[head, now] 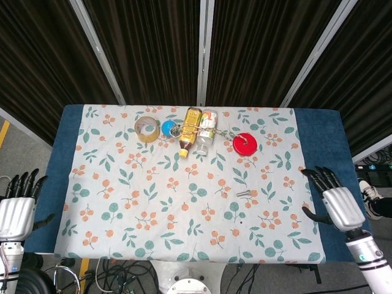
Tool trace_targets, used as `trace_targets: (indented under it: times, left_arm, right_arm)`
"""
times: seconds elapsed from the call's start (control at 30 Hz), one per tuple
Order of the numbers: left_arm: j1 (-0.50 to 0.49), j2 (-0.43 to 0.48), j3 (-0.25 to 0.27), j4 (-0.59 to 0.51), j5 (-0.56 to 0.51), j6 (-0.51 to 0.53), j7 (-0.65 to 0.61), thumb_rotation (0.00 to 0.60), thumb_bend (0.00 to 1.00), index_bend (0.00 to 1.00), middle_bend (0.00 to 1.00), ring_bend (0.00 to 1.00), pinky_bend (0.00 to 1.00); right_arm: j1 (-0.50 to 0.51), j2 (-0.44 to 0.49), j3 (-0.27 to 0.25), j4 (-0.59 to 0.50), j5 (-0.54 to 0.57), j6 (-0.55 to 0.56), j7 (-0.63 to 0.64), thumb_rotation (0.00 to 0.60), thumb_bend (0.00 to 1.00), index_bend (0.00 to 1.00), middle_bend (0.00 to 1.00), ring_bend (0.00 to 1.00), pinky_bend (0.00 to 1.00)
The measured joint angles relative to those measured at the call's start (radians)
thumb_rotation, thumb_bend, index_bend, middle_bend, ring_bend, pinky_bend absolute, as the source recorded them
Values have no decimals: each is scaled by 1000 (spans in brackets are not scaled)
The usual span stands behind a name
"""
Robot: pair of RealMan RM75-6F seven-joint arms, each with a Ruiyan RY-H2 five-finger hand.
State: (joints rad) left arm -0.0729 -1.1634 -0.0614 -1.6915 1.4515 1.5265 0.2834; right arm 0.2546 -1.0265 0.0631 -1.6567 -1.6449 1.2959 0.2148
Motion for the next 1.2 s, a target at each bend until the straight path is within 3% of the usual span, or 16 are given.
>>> trace_targets:
  times: [0.2,0.5,0.87,1.2]
  left_arm:
    - [1,-1,0,4,-10,-6,-7,600,0,139,39,0,0]
    - [-9,-8,-5,22,-23,-26,-22,600,0,139,39,0,0]
    - [-12,-19,-5,49,-30,-37,-52,600,0,139,39,0,0]
    - [-2,-27,-2,67,-37,-30,-74,600,0,139,39,0,0]
  right_arm:
    - [151,-61,32,21,6,-178,-24,600,177,288,141,0,0]
    - [280,-204,57,89,72,-343,-248,600,164,365,153,0,0]
    - [347,-403,50,214,179,-411,-509,600,228,392,154,0,0]
    - [383,-489,35,283,233,-429,-572,600,257,421,160,0,0]
